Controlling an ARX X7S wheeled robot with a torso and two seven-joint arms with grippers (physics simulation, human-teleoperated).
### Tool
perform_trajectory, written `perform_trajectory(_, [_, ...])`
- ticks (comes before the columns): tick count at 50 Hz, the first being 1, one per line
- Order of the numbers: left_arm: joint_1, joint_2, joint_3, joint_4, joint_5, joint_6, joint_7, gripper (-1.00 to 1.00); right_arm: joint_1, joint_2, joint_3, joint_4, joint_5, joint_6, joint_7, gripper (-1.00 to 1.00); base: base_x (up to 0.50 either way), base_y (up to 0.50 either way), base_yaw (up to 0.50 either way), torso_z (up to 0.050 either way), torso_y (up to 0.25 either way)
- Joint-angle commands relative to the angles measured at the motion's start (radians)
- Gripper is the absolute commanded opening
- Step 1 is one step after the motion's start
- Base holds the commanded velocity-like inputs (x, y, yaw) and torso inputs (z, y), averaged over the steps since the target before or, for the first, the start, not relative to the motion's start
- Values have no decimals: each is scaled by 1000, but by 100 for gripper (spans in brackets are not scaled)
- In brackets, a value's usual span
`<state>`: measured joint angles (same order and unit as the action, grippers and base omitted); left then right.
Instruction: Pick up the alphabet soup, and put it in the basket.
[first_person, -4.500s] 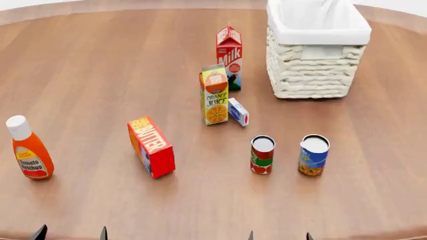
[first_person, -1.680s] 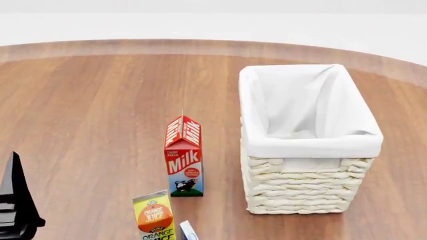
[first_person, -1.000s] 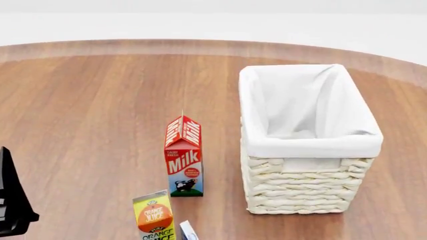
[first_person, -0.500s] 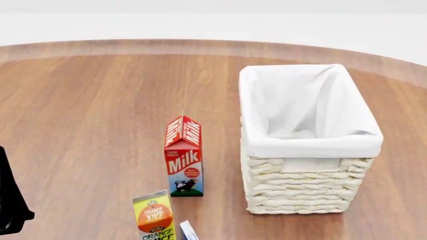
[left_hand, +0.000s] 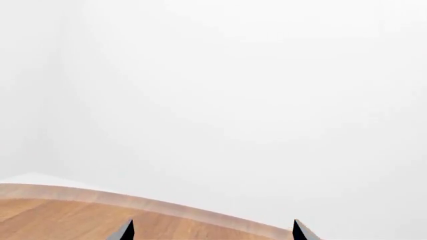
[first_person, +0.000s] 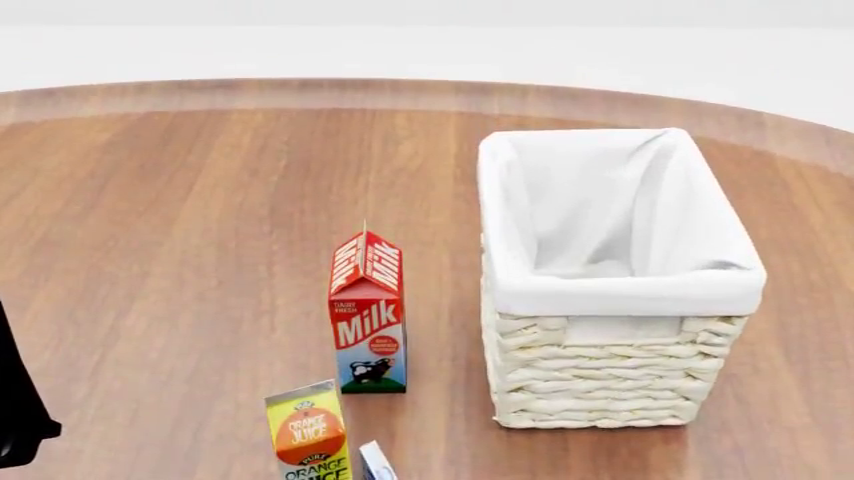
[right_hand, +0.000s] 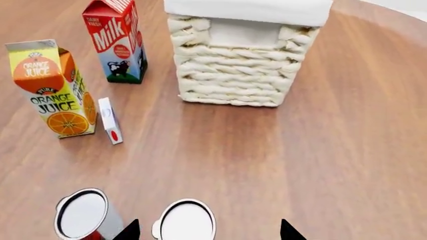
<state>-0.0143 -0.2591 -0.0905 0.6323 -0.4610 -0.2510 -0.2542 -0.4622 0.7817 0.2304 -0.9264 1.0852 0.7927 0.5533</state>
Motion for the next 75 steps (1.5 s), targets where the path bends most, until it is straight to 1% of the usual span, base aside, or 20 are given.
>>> perform_trajectory(1, [4, -5, 0, 6, -6, 1, -8, 100, 45, -15, -88, 39, -63, 7, -27, 100, 0, 0, 0, 0, 0])
perform_trajectory(12, [5, -11, 2, 9, -11, 2, -13, 100, 70, -30, -136, 70, -88, 5, -48, 100, 0, 0, 0, 0, 0])
perform_trajectory(18, [5, -14, 3, 10, -14, 3, -16, 100, 79, -34, -132, 100, -86, -2, -56, 100, 0, 0, 0, 0, 0])
perform_trajectory(26, [5, -18, 4, 8, -16, 4, -18, 100, 133, -51, -169, 155, -94, 4, -70, 100, 0, 0, 0, 0, 0])
perform_trajectory(40, [11, -24, 10, 14, -20, 10, -21, 100, 146, -64, -209, 195, -118, -2, -95, 100, 0, 0, 0, 0, 0])
perform_trajectory(64, [19, -30, 27, 18, -15, 26, -24, 100, 228, -98, -292, 300, -167, -4, -138, 100, 0, 0, 0, 0, 0])
perform_trajectory(75, [18, -35, 26, 26, -36, 24, -24, 100, 242, -115, -320, 365, -193, -21, -167, 100, 0, 0, 0, 0, 0])
